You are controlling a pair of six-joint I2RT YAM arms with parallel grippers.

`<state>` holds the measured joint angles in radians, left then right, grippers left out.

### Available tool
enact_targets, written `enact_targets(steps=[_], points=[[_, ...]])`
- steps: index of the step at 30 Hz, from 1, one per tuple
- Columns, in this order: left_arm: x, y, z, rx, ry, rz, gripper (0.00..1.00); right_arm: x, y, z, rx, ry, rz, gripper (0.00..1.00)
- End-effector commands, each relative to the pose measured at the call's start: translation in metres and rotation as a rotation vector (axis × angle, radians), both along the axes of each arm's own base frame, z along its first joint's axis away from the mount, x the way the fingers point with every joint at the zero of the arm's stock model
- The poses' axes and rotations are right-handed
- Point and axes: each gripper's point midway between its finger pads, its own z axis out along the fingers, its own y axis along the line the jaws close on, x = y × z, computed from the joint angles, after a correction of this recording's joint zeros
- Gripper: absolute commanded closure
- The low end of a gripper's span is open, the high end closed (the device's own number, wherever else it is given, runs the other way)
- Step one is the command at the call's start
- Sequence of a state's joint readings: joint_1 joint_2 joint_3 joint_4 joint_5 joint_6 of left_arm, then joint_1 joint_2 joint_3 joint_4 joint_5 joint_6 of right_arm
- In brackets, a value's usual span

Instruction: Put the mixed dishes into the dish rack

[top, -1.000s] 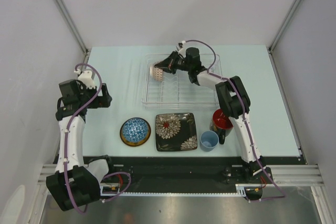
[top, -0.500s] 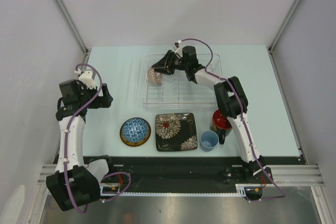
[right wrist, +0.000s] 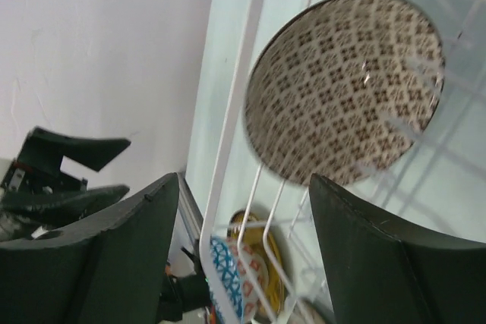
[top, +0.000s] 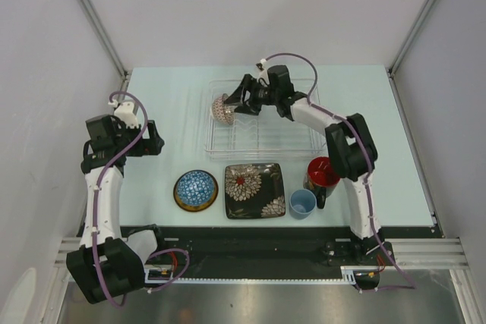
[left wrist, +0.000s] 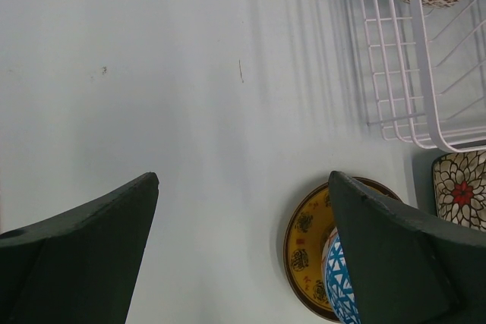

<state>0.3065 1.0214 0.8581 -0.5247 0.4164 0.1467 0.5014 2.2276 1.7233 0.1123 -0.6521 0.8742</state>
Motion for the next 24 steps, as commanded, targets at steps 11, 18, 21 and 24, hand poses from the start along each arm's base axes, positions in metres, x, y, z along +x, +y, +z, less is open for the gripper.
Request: enact_targets(steps=[11, 18, 21, 24], points=[[0.005, 0.005, 0.025, -0.031, -0.05, 0.032, 0.0, -0.205, 0.001, 0.061, -0.592, -0.477, 0.275, 0.27], [0.007, 0.018, 0.02, -0.117, -0.006, 0.083, 0.0, -0.292, 0.024, 0.022, -0.756, -0.648, 0.524, 0.28], [0.005, 0.026, 0.017, -0.142, 0.004, 0.104, 0.0, -0.301, 0.035, 0.014, -0.774, -0.68, 0.558, 0.29], [0.001, 0.029, 0.014, -0.14, 0.013, 0.108, 0.0, -0.306, 0.05, 0.002, -0.796, -0.723, 0.579, 0.29]])
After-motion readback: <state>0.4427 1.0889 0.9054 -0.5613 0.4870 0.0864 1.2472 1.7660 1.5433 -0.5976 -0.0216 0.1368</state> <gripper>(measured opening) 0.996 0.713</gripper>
